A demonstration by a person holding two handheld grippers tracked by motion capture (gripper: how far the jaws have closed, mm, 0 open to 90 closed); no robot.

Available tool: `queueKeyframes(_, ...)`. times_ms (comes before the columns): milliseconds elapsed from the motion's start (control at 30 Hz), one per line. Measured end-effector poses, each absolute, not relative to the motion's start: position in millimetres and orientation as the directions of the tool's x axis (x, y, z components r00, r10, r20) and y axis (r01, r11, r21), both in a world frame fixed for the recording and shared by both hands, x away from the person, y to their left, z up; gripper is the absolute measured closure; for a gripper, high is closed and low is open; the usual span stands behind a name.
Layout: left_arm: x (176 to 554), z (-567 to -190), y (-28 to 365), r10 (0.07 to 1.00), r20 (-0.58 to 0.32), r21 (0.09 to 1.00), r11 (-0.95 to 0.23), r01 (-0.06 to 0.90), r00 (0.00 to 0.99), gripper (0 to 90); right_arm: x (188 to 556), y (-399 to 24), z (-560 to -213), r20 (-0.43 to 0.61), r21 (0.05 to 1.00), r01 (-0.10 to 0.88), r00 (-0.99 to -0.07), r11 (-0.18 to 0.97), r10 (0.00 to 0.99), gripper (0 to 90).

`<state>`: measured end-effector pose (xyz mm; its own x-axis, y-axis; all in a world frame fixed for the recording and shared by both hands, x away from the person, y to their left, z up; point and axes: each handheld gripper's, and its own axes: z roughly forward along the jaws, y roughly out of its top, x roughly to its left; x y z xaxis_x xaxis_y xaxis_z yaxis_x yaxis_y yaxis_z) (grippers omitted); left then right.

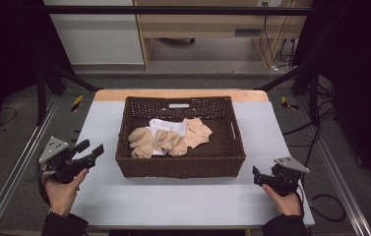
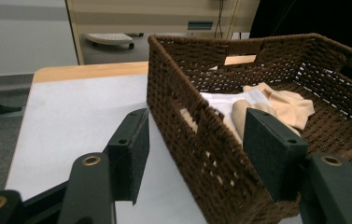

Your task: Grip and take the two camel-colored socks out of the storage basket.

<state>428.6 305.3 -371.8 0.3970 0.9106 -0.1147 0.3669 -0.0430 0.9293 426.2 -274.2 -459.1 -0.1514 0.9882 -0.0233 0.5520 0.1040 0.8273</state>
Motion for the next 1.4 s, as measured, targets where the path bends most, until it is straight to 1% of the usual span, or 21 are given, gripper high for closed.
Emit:
queueKeyframes(433,441.5,-346.6,281.6,0.893,-0.093,0.939,-0.067,0.337,0.439,39.8,426.5,-274.9,-458.5,-0.016,0.827,0.555,-0.142,0.093,0.99,4.5)
queueKeyframes(667,451.2,-330.2,258.1,0.882,-0.047,0.945,-0.112,0.306,0.468,39.5,427.0,-275.3,-458.7,-0.022,0.827,0.553,-0.141,0.097,0.99,4.5)
queueKeyframes(900,463.4,-319.9,236.9,0.875,-0.031,0.943,-0.135,0.305,0.484,38.5,426.9,-275.3,-458.6,-0.023,0.828,0.552,-0.138,0.096,0.99,4.5)
queueKeyframes(1133,479.5,-315.7,218.4,0.868,-0.056,0.941,-0.119,0.317,0.494,37.8,427.7,-275.5,-459.0,-0.019,0.828,0.553,-0.137,0.092,0.99,4.4)
queueKeyframes(1400,501.6,-312.3,199.8,0.867,-0.042,0.942,-0.132,0.309,0.497,37.4,428.4,-275.8,-459.3,-0.02,0.829,0.552,-0.14,0.095,0.99,4.4)
